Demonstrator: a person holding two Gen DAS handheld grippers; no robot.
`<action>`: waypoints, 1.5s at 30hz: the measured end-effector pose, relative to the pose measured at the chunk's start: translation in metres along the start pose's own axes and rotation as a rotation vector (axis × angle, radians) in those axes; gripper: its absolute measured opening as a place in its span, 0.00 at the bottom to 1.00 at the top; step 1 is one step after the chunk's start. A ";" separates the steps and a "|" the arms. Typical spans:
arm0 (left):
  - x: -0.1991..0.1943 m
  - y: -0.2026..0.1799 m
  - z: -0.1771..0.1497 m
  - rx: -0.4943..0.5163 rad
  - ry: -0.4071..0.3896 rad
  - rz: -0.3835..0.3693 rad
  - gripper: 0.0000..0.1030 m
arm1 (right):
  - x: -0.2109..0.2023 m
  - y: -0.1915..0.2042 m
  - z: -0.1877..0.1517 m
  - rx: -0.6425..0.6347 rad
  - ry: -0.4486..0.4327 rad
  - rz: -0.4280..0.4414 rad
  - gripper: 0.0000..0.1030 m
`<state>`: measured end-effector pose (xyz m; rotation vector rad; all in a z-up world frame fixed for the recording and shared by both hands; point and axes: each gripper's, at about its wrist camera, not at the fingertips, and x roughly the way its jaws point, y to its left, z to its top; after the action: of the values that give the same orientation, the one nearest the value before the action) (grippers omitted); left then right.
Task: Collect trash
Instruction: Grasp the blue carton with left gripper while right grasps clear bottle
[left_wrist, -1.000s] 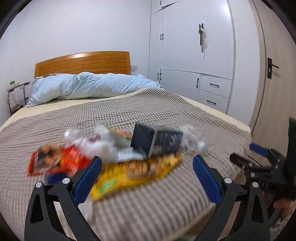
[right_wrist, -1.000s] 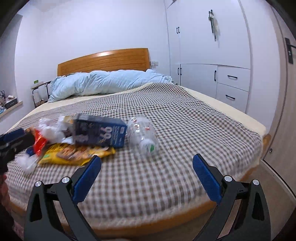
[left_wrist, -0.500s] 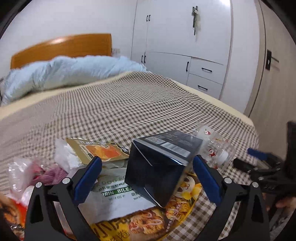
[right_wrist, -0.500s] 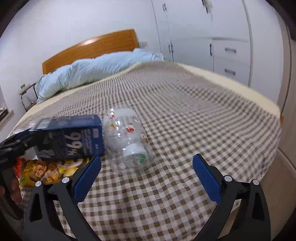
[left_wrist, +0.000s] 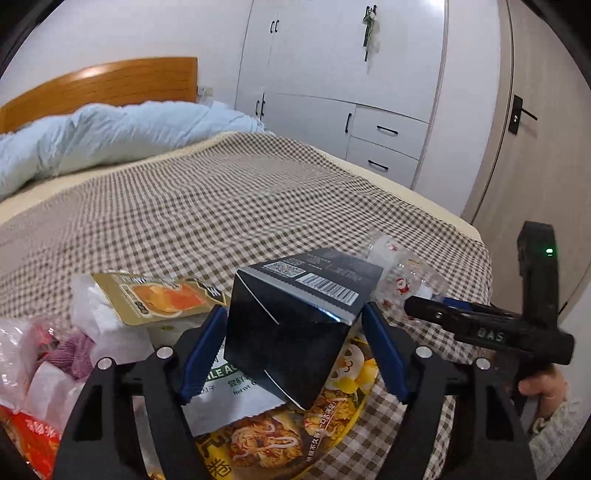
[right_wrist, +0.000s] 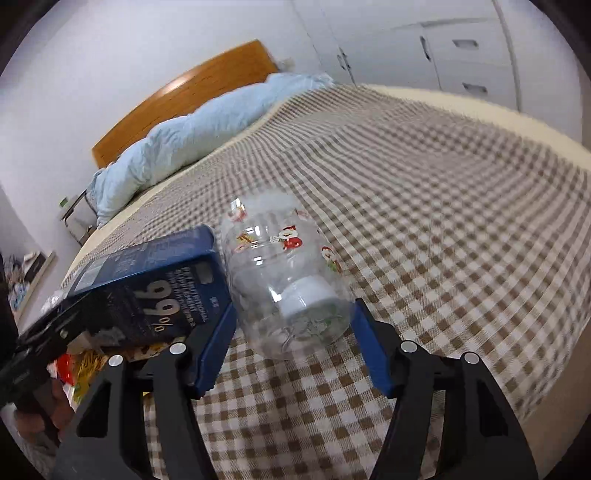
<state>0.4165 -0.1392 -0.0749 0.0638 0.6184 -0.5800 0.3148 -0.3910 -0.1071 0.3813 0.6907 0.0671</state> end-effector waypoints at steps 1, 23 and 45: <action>-0.002 -0.001 0.002 0.001 -0.009 0.020 0.70 | -0.008 0.003 0.000 -0.021 -0.017 -0.019 0.60; -0.054 0.024 0.023 -0.131 -0.102 0.149 0.00 | -0.067 0.059 0.054 -0.410 0.125 -0.268 0.59; -0.074 0.034 0.025 -0.168 -0.093 0.116 0.04 | -0.096 0.088 0.105 -0.392 0.159 -0.293 0.59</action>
<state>0.3991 -0.0795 -0.0161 -0.0841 0.5670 -0.4146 0.3129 -0.3604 0.0575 -0.1039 0.8637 -0.0458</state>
